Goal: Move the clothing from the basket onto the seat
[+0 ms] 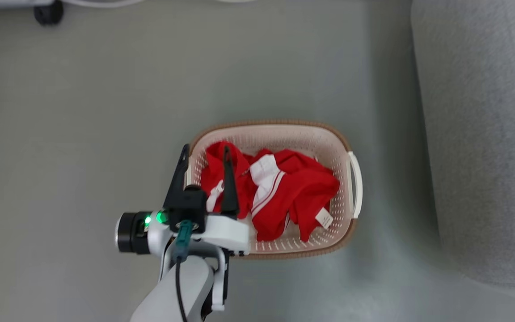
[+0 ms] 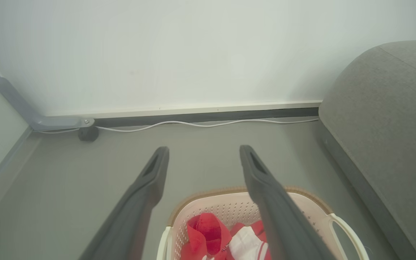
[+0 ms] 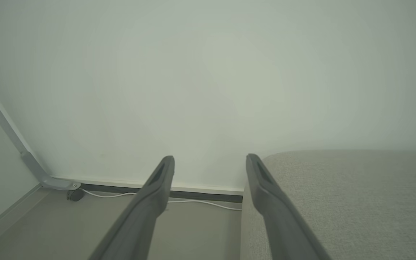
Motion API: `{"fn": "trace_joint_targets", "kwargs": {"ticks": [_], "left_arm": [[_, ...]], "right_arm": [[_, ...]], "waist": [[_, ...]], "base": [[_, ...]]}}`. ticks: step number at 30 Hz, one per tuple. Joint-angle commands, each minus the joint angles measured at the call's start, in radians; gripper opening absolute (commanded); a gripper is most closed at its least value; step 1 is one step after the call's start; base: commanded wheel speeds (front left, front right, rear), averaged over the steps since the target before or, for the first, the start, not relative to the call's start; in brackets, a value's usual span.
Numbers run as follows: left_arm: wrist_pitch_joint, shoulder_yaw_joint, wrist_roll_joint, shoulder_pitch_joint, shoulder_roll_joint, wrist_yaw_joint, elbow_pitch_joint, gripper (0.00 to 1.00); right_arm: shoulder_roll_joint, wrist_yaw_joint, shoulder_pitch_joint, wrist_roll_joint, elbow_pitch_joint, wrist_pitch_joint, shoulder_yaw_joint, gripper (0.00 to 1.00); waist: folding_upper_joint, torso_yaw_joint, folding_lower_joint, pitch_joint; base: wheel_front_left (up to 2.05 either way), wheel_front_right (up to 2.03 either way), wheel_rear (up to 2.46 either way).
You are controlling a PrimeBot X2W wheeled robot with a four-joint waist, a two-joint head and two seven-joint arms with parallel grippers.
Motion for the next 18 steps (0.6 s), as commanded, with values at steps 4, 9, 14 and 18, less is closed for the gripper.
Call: {"fn": "trace_joint_targets", "kwargs": {"ticks": [4, 9, 14, 18], "left_arm": [[-0.010, -0.049, -0.039, -0.086, 0.006, 0.015, 0.002, 1.00], [-0.010, -0.133, -0.107, -0.173, 0.006, -0.028, 0.062, 1.00], [-0.010, -0.206, -0.181, -0.259, 0.006, -0.121, 0.153, 1.00], [-0.010, -0.265, -0.258, -0.327, 0.006, -0.213, 0.215, 1.00]], "right_arm": [[-0.065, 0.004, 0.001, 0.020, -0.070, -0.013, -0.029, 1.00], [-0.082, 0.004, -0.018, 0.033, -0.121, -0.013, -0.058, 1.00], [-0.085, 0.004, -0.039, 0.039, -0.158, -0.013, -0.069, 1.00], [-0.083, 0.004, -0.052, 0.041, -0.187, -0.013, -0.076, 1.00]], "waist": [[0.0000, -0.005, 0.0000, 0.132], [0.0000, -0.023, 0.0000, 0.218], [0.0000, -0.046, 0.0000, 0.287], [0.0000, -0.062, 0.0000, 0.335]], "base": [[0.00, 0.00, 0.00], [0.00, 0.00, 0.00], [0.00, 0.00, 0.00], [0.00, 0.00, 0.00]]}}
